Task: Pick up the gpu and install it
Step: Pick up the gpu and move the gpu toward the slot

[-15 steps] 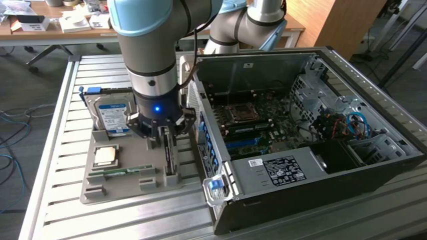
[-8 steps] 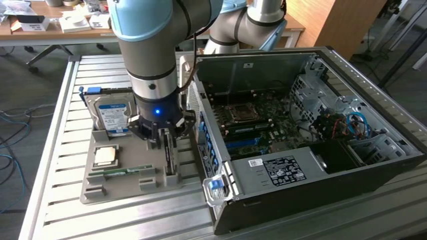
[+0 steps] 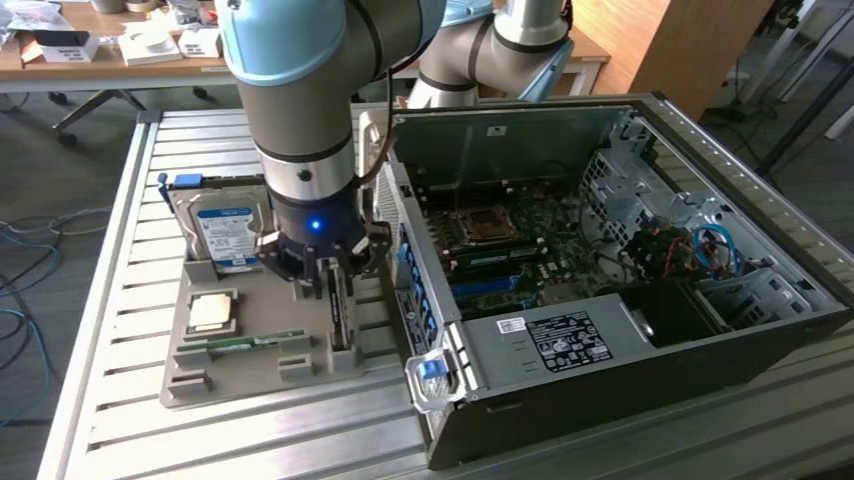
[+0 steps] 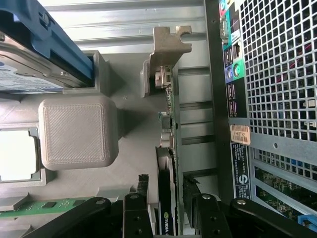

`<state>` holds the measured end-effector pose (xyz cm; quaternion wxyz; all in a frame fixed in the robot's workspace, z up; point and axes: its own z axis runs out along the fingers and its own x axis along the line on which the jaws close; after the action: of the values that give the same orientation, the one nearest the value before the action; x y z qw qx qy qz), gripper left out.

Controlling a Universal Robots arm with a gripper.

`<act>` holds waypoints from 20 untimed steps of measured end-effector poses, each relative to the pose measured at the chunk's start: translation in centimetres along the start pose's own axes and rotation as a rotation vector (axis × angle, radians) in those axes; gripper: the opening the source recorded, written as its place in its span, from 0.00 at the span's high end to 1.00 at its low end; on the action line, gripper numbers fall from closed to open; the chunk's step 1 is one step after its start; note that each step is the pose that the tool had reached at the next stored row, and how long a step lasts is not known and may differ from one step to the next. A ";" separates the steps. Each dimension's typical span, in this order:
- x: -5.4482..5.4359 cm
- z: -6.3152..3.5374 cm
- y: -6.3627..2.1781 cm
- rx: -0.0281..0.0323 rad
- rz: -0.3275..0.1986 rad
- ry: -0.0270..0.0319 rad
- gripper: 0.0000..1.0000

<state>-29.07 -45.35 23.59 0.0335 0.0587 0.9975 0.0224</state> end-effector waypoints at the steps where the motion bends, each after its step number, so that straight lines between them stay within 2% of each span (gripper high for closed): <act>1: 0.0 0.05 0.00 -0.0004 0.000 -0.0003 0.58; 20: 0.0 0.50 -0.02 -0.0003 0.000 -0.0003 0.58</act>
<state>-29.06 -45.35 23.09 0.0337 0.0587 0.9975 0.0225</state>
